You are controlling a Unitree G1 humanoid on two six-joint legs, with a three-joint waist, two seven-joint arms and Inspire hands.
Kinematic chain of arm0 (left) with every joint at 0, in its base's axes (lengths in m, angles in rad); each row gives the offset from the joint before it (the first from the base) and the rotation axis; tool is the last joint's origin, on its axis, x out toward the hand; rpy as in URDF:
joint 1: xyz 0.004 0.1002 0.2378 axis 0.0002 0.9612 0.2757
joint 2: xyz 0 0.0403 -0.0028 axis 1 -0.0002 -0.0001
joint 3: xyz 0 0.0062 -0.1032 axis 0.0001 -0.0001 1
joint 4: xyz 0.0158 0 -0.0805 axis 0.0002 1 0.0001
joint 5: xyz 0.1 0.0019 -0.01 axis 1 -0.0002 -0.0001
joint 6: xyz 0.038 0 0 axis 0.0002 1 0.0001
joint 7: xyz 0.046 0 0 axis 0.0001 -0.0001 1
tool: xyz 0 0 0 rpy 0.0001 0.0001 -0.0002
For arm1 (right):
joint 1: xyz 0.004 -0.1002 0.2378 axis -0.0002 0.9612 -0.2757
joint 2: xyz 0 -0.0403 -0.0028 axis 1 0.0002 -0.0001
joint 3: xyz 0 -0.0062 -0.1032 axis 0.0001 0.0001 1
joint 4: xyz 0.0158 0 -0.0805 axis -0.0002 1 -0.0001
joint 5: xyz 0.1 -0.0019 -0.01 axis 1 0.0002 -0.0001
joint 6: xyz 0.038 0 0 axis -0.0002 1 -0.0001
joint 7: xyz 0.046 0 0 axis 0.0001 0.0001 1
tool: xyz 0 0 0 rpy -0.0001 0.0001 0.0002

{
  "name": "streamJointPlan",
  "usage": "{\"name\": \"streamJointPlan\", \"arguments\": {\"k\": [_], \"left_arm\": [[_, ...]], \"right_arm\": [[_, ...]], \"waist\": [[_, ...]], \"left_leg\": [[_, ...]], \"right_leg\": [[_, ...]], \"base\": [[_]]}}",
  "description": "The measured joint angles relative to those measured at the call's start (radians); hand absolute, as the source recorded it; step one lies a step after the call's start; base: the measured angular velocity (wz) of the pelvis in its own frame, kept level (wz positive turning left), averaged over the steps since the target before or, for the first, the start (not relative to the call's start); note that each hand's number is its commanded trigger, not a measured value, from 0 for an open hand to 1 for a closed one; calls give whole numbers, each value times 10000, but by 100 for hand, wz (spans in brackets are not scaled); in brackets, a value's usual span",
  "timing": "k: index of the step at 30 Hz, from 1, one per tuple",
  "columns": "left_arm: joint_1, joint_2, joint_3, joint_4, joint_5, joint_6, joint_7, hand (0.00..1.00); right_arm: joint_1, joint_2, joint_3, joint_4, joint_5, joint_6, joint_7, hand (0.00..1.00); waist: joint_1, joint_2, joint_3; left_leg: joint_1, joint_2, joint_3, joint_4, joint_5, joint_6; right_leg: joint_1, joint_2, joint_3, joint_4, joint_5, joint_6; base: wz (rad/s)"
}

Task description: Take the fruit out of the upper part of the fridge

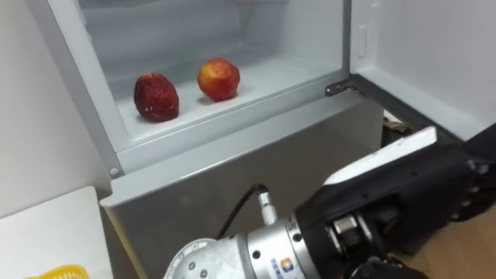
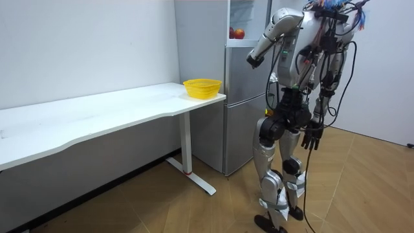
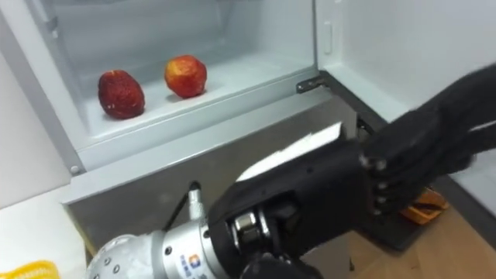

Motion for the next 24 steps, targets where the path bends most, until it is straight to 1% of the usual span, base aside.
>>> {"name": "streamJointPlan", "arguments": {"k": [2, 3, 6, 7, 8, 9, 10, 12, 13, 14, 15, 16, 18, 19, 21, 22, 24], "left_arm": [[47, 114, 75, 1, 411, 97, 9, 0], [86, 192, 108, 0, 555, 136, 14, 0], [224, 247, 270, -2, 779, 167, 18, 0], [290, 276, 379, -13, 841, 181, 18, 0], [478, 279, 565, -107, 969, 190, 32, 0], [611, 302, 681, -174, 969, 190, 33, 0], [892, 376, 893, -288, 967, 187, 39, 0], [1491, 557, 1276, -472, 955, 193, 54, 0], [1696, 601, 1410, -542, 954, 195, 63, 0], [2125, 654, 1772, -625, 961, 201, 71, 0], [2498, 703, 2217, -623, 970, 201, 133, 0], [2677, 750, 2448, -621, 1015, 201, 226, 0], [3176, 933, 3232, -649, 1353, 204, 644, 0], [3362, 958, 3474, -723, 1360, 205, 732, 0], [4003, 973, 4422, -871, 1360, 195, 993, 0], [4116, 974, 4606, -873, 1380, 194, 1098, 0], [4583, 967, 5227, -873, 1650, 135, 1596, 0]], "right_arm": [[-26, 2, -3, 2, -65, -1, 0, 0], [-14, 7, -2, 2, -67, 0, -2, 0], [-67, 13, -3, -18, -67, -10, -11, 0], [-67, 13, -3, -20, -69, -17, -7, 0], [-54, 10, -5, -17, -70, -15, -14, 0], [-53, 9, -3, -16, -67, -14, -21, 0], [-49, 8, 4, -15, -82, -18, -36, 0], [-51, 12, 113, 11, -64, -15, -125, 0], [-39, 15, 102, 6, -67, -16, -162, 0], [7, 24, 83, -5, -108, -19, -246, 0], [57, 61, 48, -32, -307, -24, -321, 0], [86, 87, 17, -56, -425, -27, -344, 0], [299, 122, -25, -109, -539, -52, -373, 0], [359, 126, -39, -130, -543, -56, -403, 0], [609, 163, -205, -147, -648, -48, -487, 0], [671, 174, -228, -150, -706, -47, -508, 0], [868, 240, -236, -141, -863, -57, -592, 0]], "waist": [[129, -39, 19], [264, -68, 3], [483, -107, -23], [636, -123, -45], [776, -134, -87], [825, -136, -97], [960, -134, -101], [1277, -118, -139], [1330, -109, -145], [1360, -110, -145], [1383, -127, -148], [1480, -140, -155], [1877, -198, -178], [1936, -209, -186], [2308, -238, -211], [2374, -264, -212], [2572, -333, -201]], "left_leg": [[-68, -16, -154, -4, 0, 0], [-89, -23, -234, -4, 0, 1], [-137, -42, -413, -2, 2, 2], [-139, -38, -503, 0, 2, 2], [-133, -29, -522, 2, 2, 1], [-120, -23, -530, 3, 3, 0], [-75, -12, -536, 1, 3, 0], [-42, 3, -648, 0, 3, 0], [-43, 24, -718, 0, 3, -1], [-35, 47, -863, -1, 4, -3], [-10, 48, -939, -5, 8, -10], [0, 45, -989, -5, 11, -15], [10, 43, -1065, 4, 17, -24], [10, 43, -1077, 3, 21, -32], [26, 41, -1119, 6, 23, -35], [31, 33, -1161, 6, 23, -35], [119, 9, -1312, 6, 27, -41]], "right_leg": [[-2, -9, -99, -9, 16, 17], [6, -19, -144, -9, 22, 17], [7, -40, -306, -20, 21, 16], [19, -41, -429, -17, 23, 14], [32, -52, -630, -13, 23, 13], [49, -59, -719, -13, 25, 12], [124, -68, -913, -13, 25, 10], [222, -105, -1292, -11, 26, 10], [233, -127, -1388, -15, 26, 10], [288, -163, -1533, -27, 25, 10], [347, -152, -1581, -31, 25, 10], [366, -136, -1587, -32, 25, 10], [416, -126, -1709, -51, 25, 10], [427, -125, -1748, -51, 25, 9], [459, -135, -1819, -56, 25, 10], [472, -144, -1868, -53, 25, 10], [625, -169, -2009, -50, 24, 9]], "base": [[18], [15], [13], [7], [5], [4], [4], [6], [16], [29], [30], [15], [7], [12], [8], [14], [20]]}}
